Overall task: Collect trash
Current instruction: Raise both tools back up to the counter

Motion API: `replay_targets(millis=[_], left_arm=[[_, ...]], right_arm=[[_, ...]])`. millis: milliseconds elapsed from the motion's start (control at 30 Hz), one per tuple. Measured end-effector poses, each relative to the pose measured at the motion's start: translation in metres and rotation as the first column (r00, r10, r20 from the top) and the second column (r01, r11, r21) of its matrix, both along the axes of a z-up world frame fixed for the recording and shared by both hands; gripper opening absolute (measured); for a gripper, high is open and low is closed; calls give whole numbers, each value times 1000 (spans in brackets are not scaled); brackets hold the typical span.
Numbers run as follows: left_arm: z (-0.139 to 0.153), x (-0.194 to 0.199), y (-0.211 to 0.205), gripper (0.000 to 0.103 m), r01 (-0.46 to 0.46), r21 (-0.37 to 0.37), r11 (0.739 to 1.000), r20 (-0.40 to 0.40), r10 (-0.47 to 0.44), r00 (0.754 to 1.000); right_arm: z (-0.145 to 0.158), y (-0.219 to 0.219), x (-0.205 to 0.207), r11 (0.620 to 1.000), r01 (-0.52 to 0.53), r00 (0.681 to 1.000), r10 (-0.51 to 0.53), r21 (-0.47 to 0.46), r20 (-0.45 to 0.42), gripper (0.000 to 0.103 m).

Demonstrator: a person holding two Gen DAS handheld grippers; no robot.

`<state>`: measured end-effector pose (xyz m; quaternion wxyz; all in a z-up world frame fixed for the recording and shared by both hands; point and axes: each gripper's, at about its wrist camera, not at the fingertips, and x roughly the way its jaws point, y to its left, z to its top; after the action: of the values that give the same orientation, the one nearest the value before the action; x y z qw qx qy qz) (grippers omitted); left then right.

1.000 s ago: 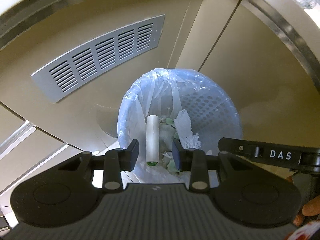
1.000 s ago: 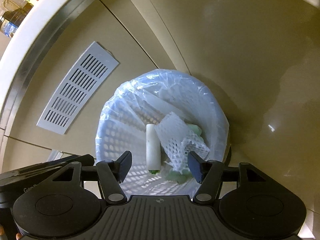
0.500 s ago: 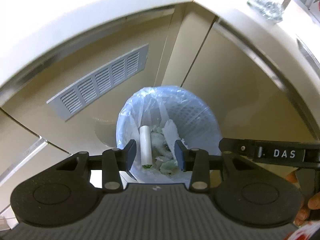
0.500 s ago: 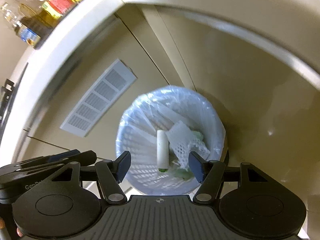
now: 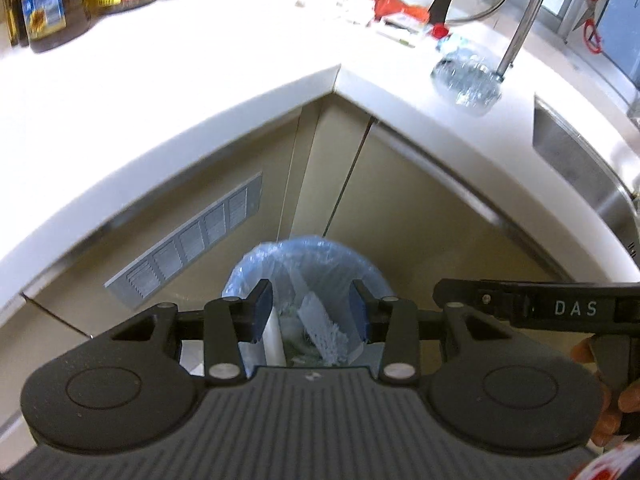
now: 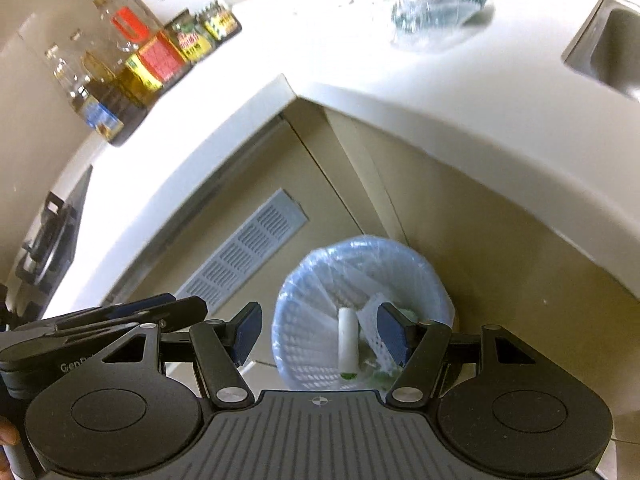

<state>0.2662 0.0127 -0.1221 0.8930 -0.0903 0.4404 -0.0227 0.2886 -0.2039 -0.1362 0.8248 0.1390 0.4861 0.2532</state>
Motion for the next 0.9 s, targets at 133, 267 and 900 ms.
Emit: replay_targets(millis=[133, 267, 900], left_arm=[[16, 2, 2, 39, 1, -5, 1000, 40, -1, 999], [30, 9, 2, 39, 12, 2, 1000, 79, -12, 997], [67, 68, -23, 40, -10, 32, 999, 182, 4, 983]], right_arm=[[16, -6, -3, 1000, 26, 999, -26, 9, 34, 64], [33, -12, -2, 999, 53, 995, -54, 9, 86, 64], [72, -83, 82, 976, 198, 954, -213, 93, 212, 64]])
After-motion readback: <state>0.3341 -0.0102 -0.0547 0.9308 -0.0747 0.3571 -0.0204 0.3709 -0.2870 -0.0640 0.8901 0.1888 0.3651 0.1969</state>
